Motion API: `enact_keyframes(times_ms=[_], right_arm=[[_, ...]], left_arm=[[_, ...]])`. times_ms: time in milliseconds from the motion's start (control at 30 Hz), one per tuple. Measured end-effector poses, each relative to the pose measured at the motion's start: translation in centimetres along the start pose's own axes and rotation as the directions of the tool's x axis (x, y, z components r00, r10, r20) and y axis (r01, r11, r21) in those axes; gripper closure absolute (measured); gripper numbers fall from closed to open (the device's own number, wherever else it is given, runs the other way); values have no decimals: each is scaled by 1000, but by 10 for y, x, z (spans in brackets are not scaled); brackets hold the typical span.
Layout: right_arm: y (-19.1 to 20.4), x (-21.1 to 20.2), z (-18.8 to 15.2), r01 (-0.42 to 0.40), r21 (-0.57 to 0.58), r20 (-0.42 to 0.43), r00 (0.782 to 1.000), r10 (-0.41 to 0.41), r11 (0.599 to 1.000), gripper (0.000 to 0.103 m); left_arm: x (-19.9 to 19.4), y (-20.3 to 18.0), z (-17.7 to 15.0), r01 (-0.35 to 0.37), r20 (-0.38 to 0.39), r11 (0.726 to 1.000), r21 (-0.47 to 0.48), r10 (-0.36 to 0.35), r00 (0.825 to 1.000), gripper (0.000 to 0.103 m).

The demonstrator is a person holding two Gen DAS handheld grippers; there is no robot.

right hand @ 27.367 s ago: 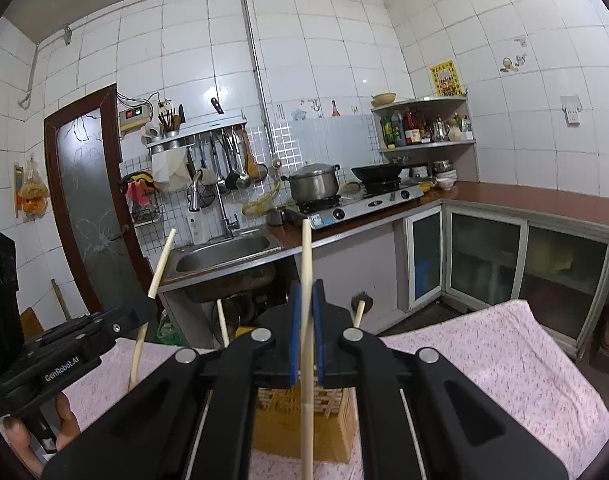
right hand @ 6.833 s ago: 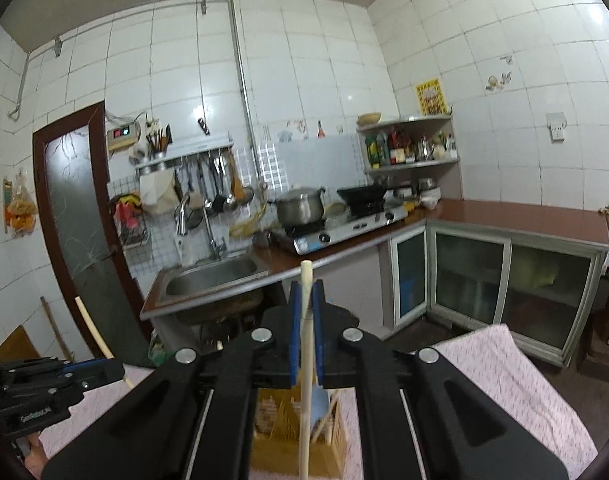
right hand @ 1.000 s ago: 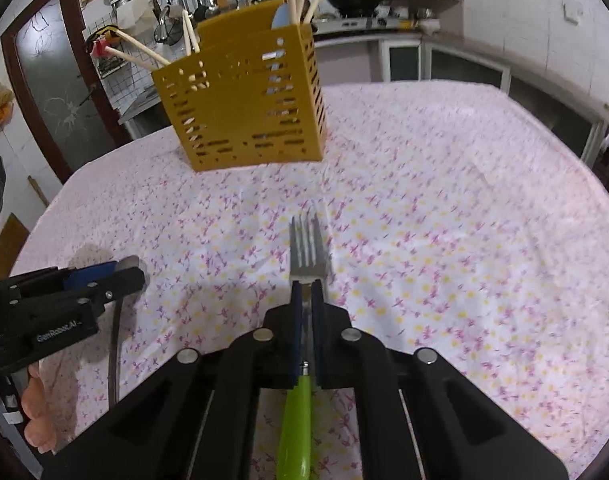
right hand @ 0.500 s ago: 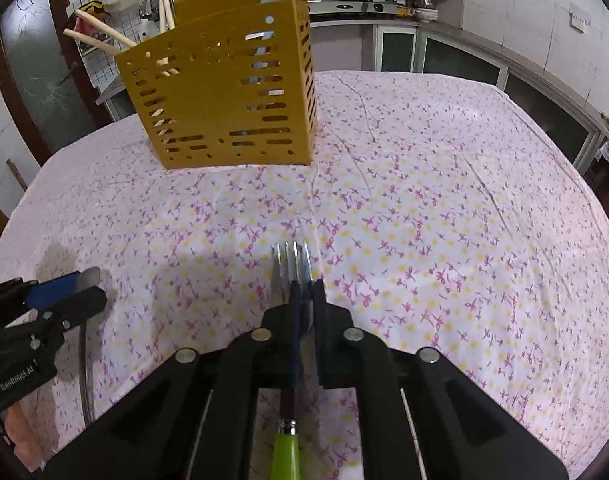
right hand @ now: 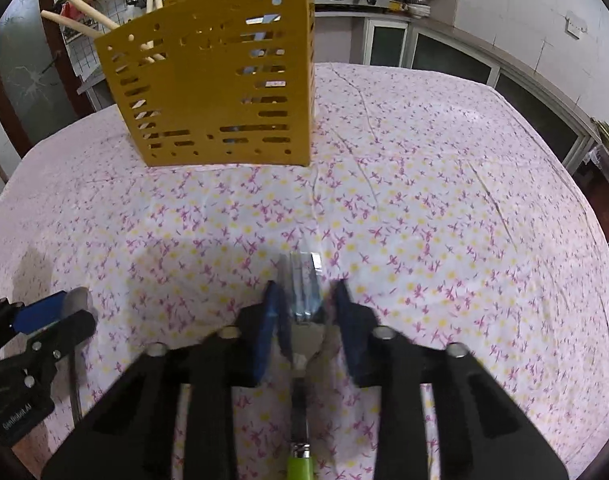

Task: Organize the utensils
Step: 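Lift the fork with the right tool while the left tool lifts the spoon toward the holder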

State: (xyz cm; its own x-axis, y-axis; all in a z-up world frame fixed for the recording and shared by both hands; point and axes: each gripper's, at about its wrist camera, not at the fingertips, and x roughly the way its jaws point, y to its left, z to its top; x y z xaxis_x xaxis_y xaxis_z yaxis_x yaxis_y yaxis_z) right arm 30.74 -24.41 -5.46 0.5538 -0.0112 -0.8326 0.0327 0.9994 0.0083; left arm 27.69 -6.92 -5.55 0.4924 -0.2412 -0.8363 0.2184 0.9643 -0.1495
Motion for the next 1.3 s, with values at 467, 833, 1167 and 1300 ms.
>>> enact_keyframes(times_ms=[467,833,1167,1300], right_arm=[[-15,-44,-2,-98,31,116,989,94,995,80],[-27,-58,-4,-152,57,181,974,139,987,81],[-31,-101,4,-206,24,344,920,185,978,81],[-34,-114,12,-207,21,405,896,181,978,82]], left_arm=[[-32,-2,11,-6,86,1000,12,5,996,68],[-48,0,18,-8,120,1000,9,6,993,68],[-88,-12,38,-17,250,997,71,-1,968,68],[-99,-14,48,-24,290,996,86,-2,957,68]])
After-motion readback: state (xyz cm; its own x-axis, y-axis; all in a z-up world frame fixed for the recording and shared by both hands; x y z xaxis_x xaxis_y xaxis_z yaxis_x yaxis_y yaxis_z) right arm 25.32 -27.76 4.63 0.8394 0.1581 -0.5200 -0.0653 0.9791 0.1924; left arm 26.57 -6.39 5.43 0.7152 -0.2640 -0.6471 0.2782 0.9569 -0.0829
